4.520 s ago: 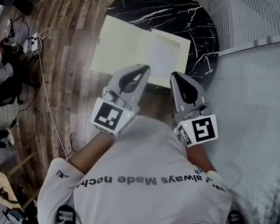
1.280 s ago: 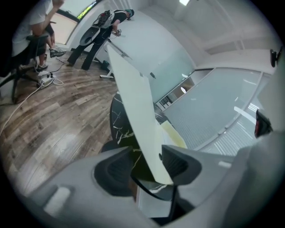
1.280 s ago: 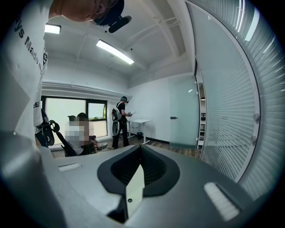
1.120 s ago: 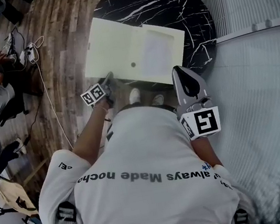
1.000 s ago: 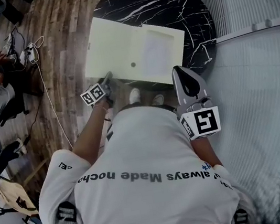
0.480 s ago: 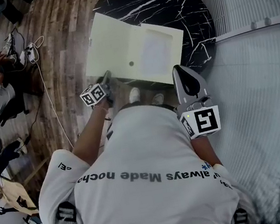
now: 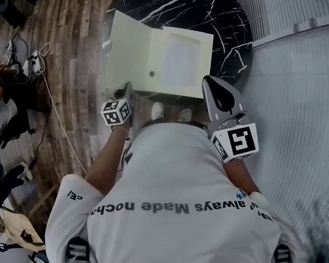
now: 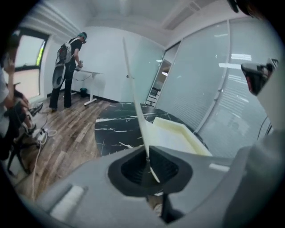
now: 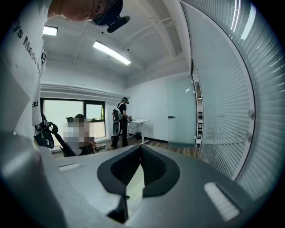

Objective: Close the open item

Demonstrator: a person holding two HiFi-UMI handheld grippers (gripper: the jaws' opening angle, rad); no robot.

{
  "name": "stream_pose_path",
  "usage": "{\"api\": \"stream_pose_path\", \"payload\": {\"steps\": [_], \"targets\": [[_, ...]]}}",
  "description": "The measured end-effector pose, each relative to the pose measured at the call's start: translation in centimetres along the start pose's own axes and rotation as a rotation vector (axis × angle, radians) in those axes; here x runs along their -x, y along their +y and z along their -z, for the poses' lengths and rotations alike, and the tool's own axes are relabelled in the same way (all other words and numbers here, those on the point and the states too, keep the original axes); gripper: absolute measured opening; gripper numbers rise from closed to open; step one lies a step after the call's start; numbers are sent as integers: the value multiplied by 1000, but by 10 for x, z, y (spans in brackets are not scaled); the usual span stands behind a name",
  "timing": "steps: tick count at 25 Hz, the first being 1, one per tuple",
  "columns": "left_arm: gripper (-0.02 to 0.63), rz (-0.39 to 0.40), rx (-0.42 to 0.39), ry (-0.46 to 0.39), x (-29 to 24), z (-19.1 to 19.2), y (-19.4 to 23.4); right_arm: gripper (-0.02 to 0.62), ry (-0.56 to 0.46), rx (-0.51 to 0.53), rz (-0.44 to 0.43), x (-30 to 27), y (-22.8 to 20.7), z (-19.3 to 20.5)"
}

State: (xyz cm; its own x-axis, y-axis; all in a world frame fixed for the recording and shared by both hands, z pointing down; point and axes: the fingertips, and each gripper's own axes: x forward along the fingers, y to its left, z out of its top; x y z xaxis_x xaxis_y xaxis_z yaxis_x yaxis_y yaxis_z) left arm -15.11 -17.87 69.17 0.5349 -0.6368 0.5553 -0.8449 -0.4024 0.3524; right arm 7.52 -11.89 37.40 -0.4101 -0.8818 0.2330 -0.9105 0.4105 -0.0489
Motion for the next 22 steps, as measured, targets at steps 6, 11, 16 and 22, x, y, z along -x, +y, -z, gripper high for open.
{"api": "stream_pose_path", "payload": {"steps": [6, 11, 16, 22], "targets": [[34, -86, -346, 79, -8, -2, -31, 2, -3, -3, -1, 3, -8, 2], [35, -75, -476, 114, -15, 0, -61, 2, -7, -5, 0, 8, -14, 1], [37, -22, -600, 146, -25, 10, -93, 2, -9, -9, 5, 11, -19, 0], [44, 64, -656, 192, -38, 25, -125, 2, -9, -13, 15, 18, -26, 2]]}}
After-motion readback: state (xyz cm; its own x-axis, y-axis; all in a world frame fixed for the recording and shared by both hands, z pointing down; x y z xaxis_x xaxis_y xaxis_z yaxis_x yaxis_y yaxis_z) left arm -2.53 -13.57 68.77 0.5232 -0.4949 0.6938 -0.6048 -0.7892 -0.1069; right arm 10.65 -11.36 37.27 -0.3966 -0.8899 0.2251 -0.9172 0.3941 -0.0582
